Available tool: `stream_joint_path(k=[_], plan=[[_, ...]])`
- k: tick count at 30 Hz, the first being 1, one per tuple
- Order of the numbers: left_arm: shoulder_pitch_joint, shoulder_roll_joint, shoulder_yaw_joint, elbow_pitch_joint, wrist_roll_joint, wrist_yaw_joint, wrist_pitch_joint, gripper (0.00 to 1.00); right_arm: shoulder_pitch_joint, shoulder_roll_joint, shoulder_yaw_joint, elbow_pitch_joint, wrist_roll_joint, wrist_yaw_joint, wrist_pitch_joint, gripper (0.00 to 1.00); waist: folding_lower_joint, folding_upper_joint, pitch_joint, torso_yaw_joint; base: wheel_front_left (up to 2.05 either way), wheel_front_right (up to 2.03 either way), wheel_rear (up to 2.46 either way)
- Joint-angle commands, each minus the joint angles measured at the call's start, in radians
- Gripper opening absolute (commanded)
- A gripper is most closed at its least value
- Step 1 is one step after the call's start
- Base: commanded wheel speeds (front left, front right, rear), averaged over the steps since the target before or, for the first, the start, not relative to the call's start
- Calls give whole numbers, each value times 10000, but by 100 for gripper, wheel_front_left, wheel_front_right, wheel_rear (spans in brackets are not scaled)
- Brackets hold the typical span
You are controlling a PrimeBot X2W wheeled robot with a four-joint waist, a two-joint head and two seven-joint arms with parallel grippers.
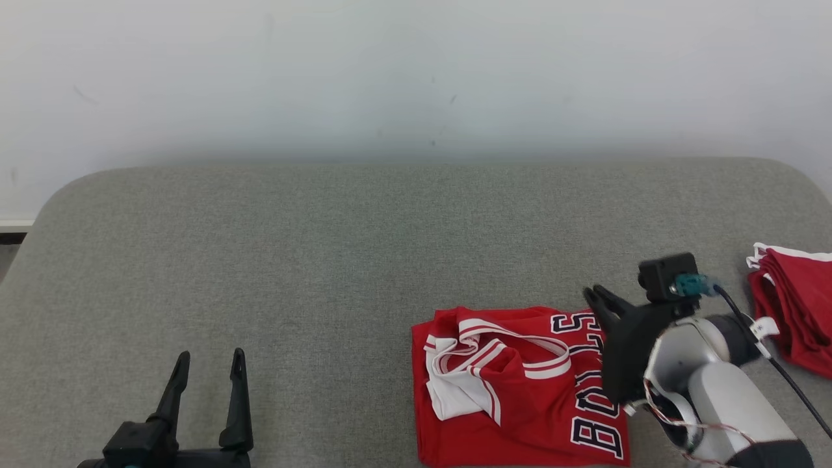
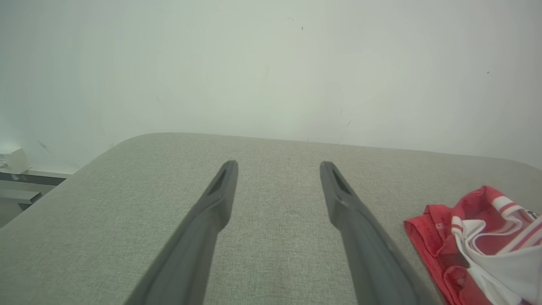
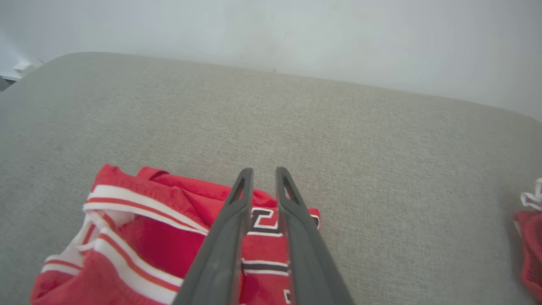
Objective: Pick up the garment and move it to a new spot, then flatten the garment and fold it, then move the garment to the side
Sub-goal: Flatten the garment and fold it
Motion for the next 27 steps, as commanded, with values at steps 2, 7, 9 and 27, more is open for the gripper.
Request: stream_joint_path(k=[2, 7, 9, 27], plan=[[-10, -1, 28, -38, -71, 43, -1, 100, 687, -245, -410, -161, -596, -27, 40, 0, 0, 0, 8, -71, 0, 0, 0], [-80, -3, 98, -69, 14, -11, -1, 100, 1616, 28, -753, -350, -1303, -27, -25, 0, 0, 0, 85, -164, 0, 0, 0], [-123, -3, 93, -74, 52, -49, -1, 100, 1810, 363, -570, -401, -1396, -27, -81, 0, 0, 0, 114, -172, 0, 0, 0], [-369, -3, 24, 339, 205, -218, -1, 100, 807, 1619, 3808, -575, 1634, -27, -1344, 0, 0, 0, -4, 56, 0, 0, 0]])
